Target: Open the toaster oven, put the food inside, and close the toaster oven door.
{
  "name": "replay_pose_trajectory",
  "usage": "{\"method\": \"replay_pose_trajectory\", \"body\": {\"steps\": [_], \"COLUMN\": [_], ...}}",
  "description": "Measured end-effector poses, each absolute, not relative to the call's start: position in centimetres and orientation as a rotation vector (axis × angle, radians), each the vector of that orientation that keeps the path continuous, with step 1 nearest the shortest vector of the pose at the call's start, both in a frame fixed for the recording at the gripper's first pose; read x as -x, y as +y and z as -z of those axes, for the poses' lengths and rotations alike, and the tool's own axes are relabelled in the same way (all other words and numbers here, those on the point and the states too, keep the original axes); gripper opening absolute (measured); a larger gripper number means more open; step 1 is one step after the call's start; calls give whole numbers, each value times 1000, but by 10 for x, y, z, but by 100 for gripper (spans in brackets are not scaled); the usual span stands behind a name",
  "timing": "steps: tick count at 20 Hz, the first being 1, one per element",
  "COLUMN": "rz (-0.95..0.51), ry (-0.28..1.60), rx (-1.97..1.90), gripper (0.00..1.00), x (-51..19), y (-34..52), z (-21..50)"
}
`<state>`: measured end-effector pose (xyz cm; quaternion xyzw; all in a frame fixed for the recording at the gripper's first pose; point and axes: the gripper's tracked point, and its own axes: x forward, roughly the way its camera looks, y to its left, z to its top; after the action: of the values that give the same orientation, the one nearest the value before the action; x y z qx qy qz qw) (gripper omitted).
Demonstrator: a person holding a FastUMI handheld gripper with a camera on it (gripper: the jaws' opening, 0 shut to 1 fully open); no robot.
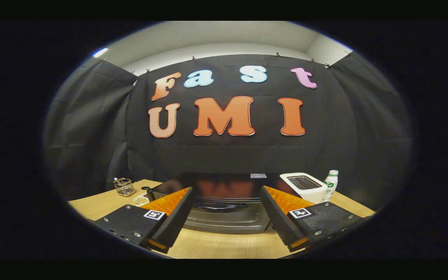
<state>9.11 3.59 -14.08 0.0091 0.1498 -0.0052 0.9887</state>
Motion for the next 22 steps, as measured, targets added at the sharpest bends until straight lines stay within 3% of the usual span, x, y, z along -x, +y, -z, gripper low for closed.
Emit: {"method": "replay_pose_trajectory", "body": {"steps": [14,22], "rz": [4,-94], "ry": [352,353], "rx": [-36,-30], "gripper": [98,84], "x": [-119,-77], "y": [59,71], "z": [198,196]}}
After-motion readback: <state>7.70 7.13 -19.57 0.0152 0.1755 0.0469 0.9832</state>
